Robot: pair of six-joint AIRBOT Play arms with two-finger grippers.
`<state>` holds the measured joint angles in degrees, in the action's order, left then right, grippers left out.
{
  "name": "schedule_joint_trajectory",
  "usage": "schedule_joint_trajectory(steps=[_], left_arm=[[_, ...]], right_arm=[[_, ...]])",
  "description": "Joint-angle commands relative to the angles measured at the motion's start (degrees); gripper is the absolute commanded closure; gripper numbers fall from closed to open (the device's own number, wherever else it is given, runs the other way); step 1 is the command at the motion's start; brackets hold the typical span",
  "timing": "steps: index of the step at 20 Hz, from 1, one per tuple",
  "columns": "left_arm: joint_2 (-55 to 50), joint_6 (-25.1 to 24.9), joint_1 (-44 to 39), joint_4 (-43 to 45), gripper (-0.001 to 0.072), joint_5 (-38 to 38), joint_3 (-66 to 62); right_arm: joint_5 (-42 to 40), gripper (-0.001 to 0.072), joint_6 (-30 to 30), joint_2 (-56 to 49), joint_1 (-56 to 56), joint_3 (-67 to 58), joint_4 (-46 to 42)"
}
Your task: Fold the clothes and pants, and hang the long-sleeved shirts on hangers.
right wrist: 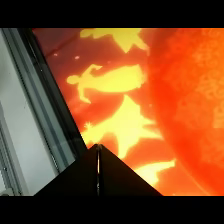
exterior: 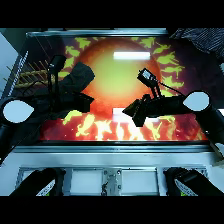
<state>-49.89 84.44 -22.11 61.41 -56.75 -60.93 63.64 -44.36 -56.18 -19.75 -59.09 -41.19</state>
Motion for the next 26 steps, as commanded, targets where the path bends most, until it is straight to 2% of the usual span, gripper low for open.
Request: schedule_joint_trajectory(steps=[1, 11, 15, 17, 18, 19, 20, 24, 26], left_arm=[[0.04, -0.02, -0.04, 0.02, 0.0690, 0.00, 0.02], [0.02, -0.02, -0.04, 0.07, 0.0690, 0.55, 0.02], [-1.84, 0.00, -0.04, -0.13, 0.0690, 9.86, -0.02], [-3.45, -0.02, 0.02, 0.66, 0.0689, 9.97, -0.81], [-4.33, -0.04, 0.42, 2.54, 0.0624, 9.18, -1.55], [-5.20, 0.02, 1.18, 5.11, 0.0255, 8.33, -2.32], [-6.16, 0.76, 2.51, 7.85, -0.0011, 8.17, -2.99], [-13.38, 6.47, 14.23, 23.78, -0.0007, 3.63, -7.45], [-18.32, 6.64, 20.74, 26.58, -0.0007, 2.78, -8.94]], right_arm=[[0.00, 0.0688, -0.02, -0.04, -0.04, 0.02, 0.00], [0.00, 0.0688, -0.02, -0.04, -0.04, 0.02, 0.02], [0.00, 0.0688, -0.02, -0.04, -0.04, 0.02, 0.02], [0.00, 0.0688, -0.02, -0.04, -0.04, 0.02, 0.02], [0.00, 0.0688, -0.02, -0.04, -0.04, 0.02, 0.02], [0.00, 0.0688, -0.02, -0.04, -0.04, 0.02, 0.02], [0.02, 0.0688, -0.02, -0.04, -0.04, 0.02, 0.00], [0.00, 0.0688, -0.02, -0.04, -0.04, 0.02, 0.02], [0.02, 0.0688, -0.02, -0.04, -0.04, 0.02, 0.00]])
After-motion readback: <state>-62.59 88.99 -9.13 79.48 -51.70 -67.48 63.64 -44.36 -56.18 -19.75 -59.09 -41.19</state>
